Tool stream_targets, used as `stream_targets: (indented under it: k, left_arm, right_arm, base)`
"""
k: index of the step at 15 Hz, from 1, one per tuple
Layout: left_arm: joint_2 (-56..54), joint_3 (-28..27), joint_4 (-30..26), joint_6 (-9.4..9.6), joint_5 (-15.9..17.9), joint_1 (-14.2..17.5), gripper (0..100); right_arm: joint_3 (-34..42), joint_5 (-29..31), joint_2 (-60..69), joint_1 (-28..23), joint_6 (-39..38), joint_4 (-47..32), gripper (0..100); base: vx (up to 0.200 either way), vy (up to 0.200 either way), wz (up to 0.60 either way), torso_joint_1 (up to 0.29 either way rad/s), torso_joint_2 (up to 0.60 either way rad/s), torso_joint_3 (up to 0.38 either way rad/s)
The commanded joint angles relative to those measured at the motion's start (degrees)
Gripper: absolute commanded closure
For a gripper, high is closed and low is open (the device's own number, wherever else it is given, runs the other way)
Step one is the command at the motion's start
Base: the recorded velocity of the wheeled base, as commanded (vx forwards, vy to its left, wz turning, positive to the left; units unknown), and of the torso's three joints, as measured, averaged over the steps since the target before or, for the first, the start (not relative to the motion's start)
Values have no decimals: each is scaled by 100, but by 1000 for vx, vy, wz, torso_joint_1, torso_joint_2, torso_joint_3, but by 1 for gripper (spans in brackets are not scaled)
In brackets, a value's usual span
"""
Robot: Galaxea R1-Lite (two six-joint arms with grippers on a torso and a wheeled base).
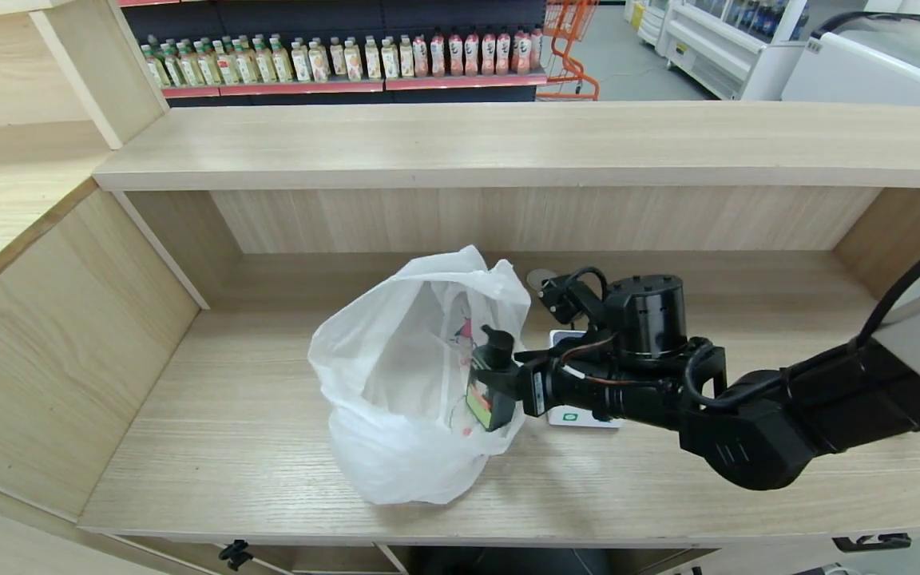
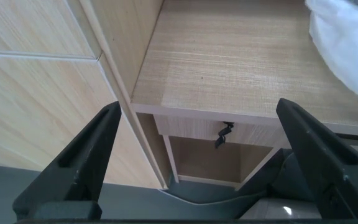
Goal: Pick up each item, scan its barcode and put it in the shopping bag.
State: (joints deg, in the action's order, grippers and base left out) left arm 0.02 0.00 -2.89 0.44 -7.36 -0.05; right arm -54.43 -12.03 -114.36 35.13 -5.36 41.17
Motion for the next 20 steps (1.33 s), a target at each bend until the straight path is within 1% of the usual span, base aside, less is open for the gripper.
stream_targets:
  k: [1, 2, 4, 6, 9, 10, 11, 12, 13, 14, 15, 16, 17, 18, 20]
  left_arm:
    - [-2, 0, -1, 0, -2, -4, 0]
    - [-2, 0, -1, 0, -2, -4, 0]
    - [-2, 0, -1, 0, -2, -4, 0]
    - [-2, 0, -1, 0, -11, -4, 0]
    - [-2, 0, -1, 0, -2, -4, 0]
    - [-2, 0, -1, 0, -2, -4, 0]
    - [-2, 0, -1, 0, -2, 5, 0]
    - [-2, 0, -1, 0, -2, -4, 0]
    - [-2, 0, -1, 0, -2, -4, 0]
    - [-2, 0, -1, 0, -2, -4, 0]
    - [-2, 0, -1, 0, -2, -4, 0]
    - [-2, 0, -1, 0, -2, -4, 0]
    - [-2, 0, -1, 0, -11, -4, 0]
    - [-2, 0, -1, 0, -2, -4, 0]
    - [-2, 0, -1, 0, -2, -4, 0]
  right_arm:
    - [-103, -1, -34, -33, -79, 23, 0]
    - [-164, -1, 1, -42, -263, 23, 0]
    - [-270, -18, 283, -59, -1230, 32, 0]
    - [-226, -133, 713, -130, -1889, 14, 0]
    - [398, -335, 1583, -279, -2302, -12, 0]
    - [864, -528, 2190, -446, -2557, -83, 0]
    - [1136, -555, 2594, -525, -2593, -337, 0]
    - [1295, -537, 3025, -622, -2575, -768, 0]
    - [1330, -511, 3491, -736, -2461, -1383, 0]
    - [1330, -423, 3877, -1026, -1819, -2069, 0]
    - [1356, -159, 4097, -1351, -887, -2570, 0]
    - [1365, 465, 4255, -1764, 18, -2921, 0]
    - [1374, 948, 4352, -2037, 492, -2974, 0]
    - [1400, 1054, 4510, -2169, 589, -2992, 0]
    - [1550, 1054, 4774, -2177, 598, -3009, 0]
  base:
    - [0, 0, 0, 0, 0, 0]
    - [0, 0, 0, 0, 0, 0]
    - [0, 0, 0, 0, 0, 0]
    - [0, 0, 0, 0, 0, 0]
    - [0, 0, 0, 0, 0, 0]
    - [0, 0, 0, 0, 0, 0]
    - [0, 0, 0, 0, 0, 0]
    - [0, 0, 0, 0, 0, 0]
    - [0, 0, 0, 0, 0, 0]
    - [0, 0, 0, 0, 0, 0]
    - [0, 0, 0, 0, 0, 0]
    - [0, 0, 0, 0, 0, 0]
    - [0, 0, 0, 0, 0, 0]
    - [0, 0, 0, 0, 0, 0]
    - [0, 0, 0, 0, 0, 0]
